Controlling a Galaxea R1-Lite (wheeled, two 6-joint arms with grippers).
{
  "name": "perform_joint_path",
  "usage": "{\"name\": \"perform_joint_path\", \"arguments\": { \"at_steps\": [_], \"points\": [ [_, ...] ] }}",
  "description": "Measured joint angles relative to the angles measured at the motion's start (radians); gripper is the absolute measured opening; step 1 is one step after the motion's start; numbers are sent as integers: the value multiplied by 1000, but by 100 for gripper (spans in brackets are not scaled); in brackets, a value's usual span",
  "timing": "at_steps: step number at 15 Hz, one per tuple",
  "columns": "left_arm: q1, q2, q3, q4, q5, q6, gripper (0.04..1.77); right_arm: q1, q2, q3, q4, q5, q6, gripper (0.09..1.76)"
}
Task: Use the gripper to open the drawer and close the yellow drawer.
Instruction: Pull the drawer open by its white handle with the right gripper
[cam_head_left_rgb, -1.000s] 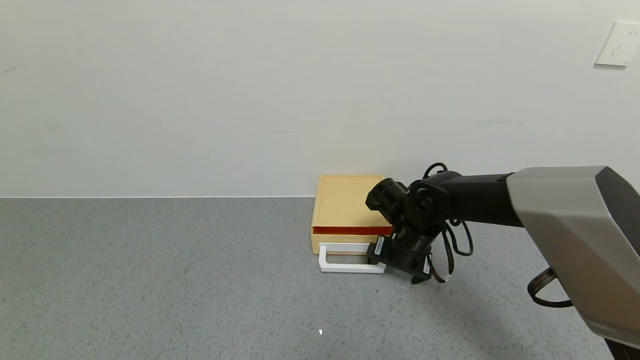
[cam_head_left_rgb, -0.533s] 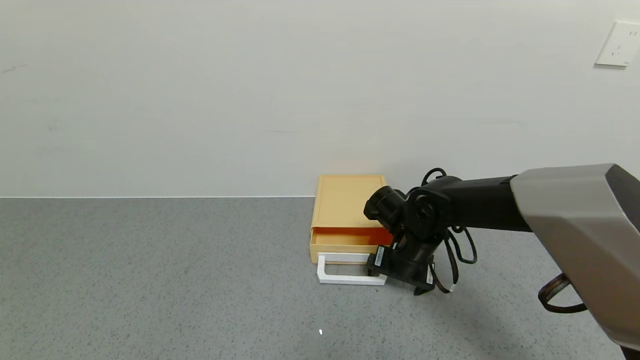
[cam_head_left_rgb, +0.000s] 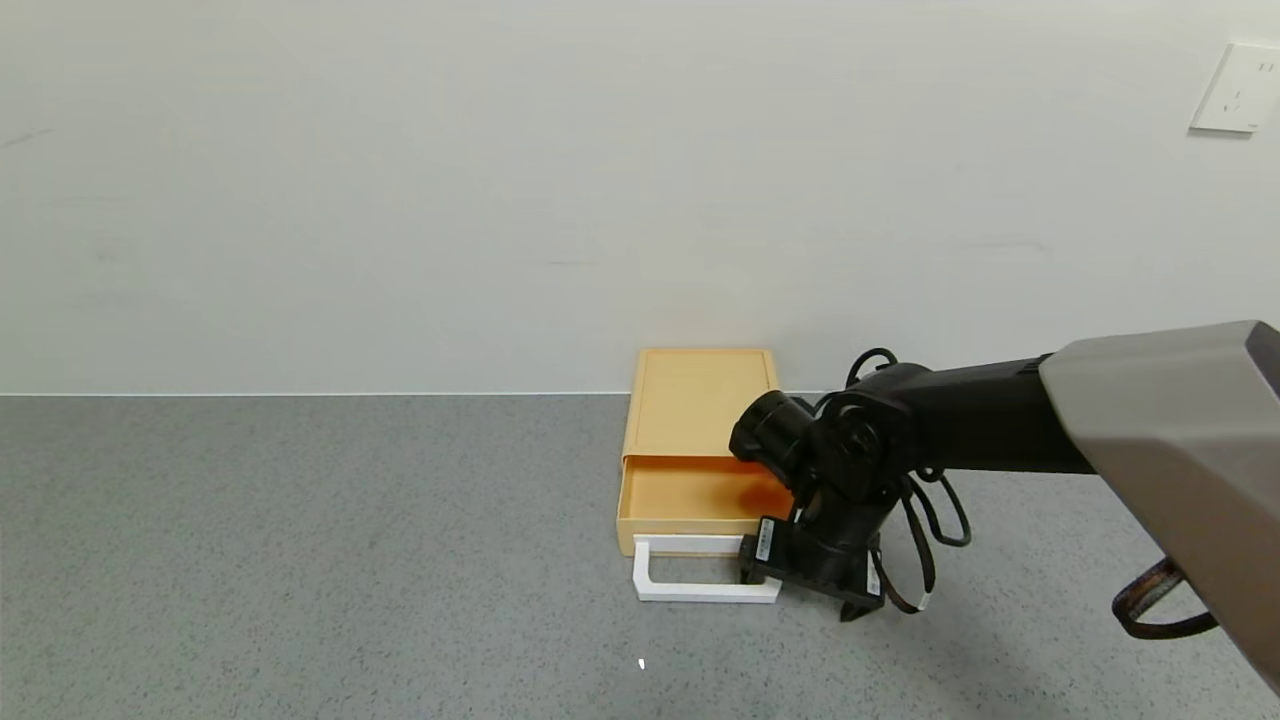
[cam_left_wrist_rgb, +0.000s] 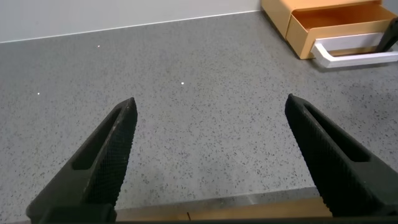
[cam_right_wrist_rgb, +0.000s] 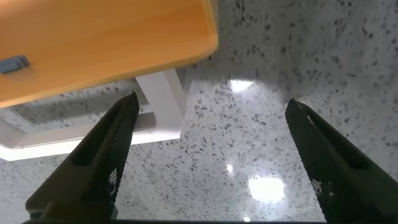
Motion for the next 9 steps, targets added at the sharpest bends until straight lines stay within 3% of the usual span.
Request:
{"name": "perform_joint_path", "arguments": {
  "at_steps": [9],
  "points": [
    [0, 0, 0, 0, 0, 0, 172, 36, -64, 103, 3, -1, -5, 171]
  ]
}}
